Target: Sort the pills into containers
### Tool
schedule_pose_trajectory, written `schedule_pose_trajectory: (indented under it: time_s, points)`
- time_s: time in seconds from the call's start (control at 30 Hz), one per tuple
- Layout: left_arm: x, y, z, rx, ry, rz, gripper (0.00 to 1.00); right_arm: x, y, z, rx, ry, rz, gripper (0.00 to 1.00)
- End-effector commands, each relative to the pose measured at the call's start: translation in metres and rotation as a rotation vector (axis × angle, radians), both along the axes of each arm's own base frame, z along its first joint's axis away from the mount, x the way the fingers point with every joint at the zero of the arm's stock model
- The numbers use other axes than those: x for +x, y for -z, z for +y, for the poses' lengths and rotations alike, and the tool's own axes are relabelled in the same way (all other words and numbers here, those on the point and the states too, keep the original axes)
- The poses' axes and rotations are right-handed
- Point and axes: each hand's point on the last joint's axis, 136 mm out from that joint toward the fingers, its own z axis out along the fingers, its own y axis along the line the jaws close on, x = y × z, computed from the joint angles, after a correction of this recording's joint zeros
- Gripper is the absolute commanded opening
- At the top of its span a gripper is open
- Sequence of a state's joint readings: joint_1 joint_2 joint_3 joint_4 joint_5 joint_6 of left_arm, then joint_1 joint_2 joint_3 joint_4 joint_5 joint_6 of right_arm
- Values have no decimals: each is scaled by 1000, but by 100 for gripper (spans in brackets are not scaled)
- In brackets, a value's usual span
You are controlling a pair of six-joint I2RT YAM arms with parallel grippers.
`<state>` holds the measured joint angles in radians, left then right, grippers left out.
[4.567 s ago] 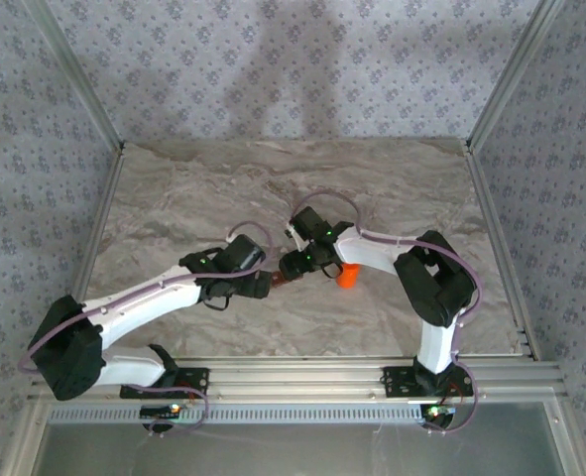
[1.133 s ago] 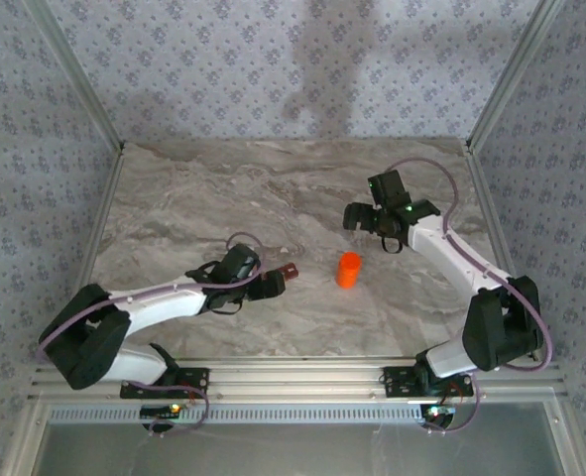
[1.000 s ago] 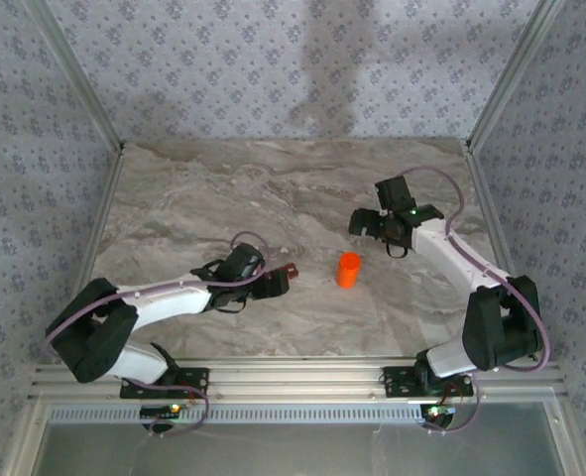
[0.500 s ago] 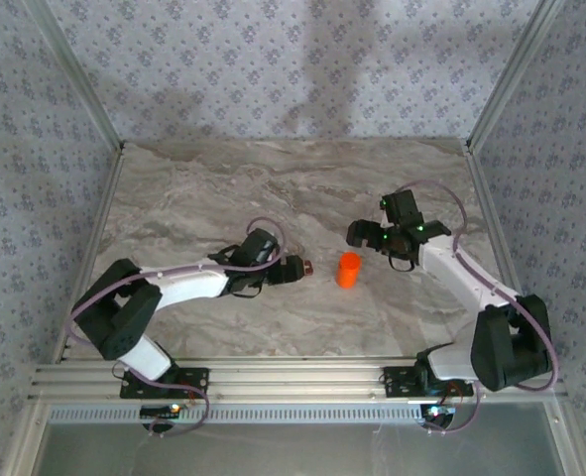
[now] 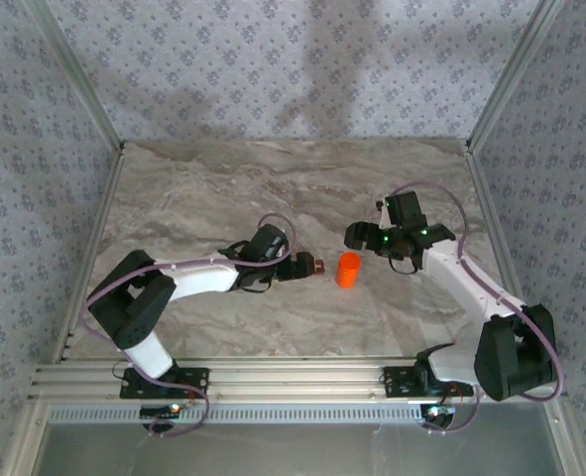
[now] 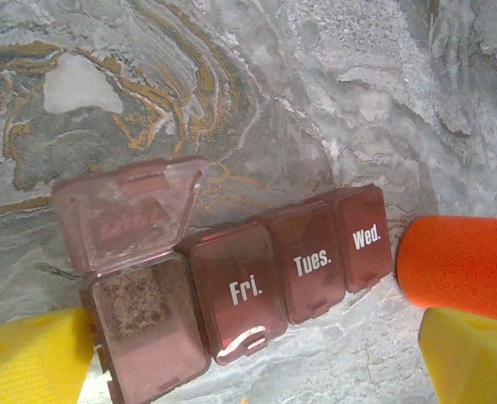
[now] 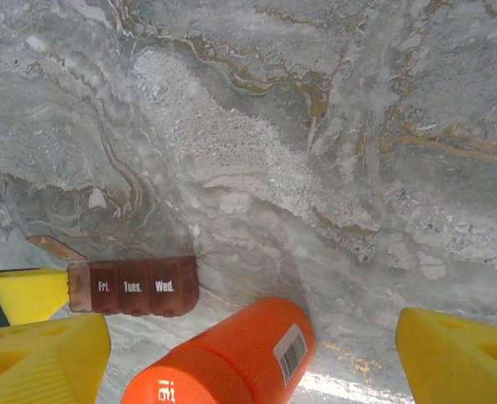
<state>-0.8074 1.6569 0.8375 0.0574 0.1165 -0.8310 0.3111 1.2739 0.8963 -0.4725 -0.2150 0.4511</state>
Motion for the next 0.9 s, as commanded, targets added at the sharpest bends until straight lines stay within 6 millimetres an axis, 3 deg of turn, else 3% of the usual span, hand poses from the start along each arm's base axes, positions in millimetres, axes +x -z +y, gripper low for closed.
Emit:
schedule_pose_trajectory:
  time_s: [0.0, 0.3, 0.53, 0.73, 0.87]
  points:
    - [4, -20, -6, -24, 28, -50, 98, -12, -4, 6, -3, -47, 3, 89]
    - [4, -67, 24, -5, 12, -150, 98, -27, 5, 19, -111, -139, 21, 93]
    - [4, -100, 75, 41, -55, -230, 98, -35, 21, 32, -221, -211, 48, 93]
    - [7, -111, 119, 101, -138, -260, 98, -43, 36, 34, -273, -243, 86, 89]
    - [9, -113, 131, 112, -166, -267, 98, -45, 43, 34, -282, -249, 98, 84]
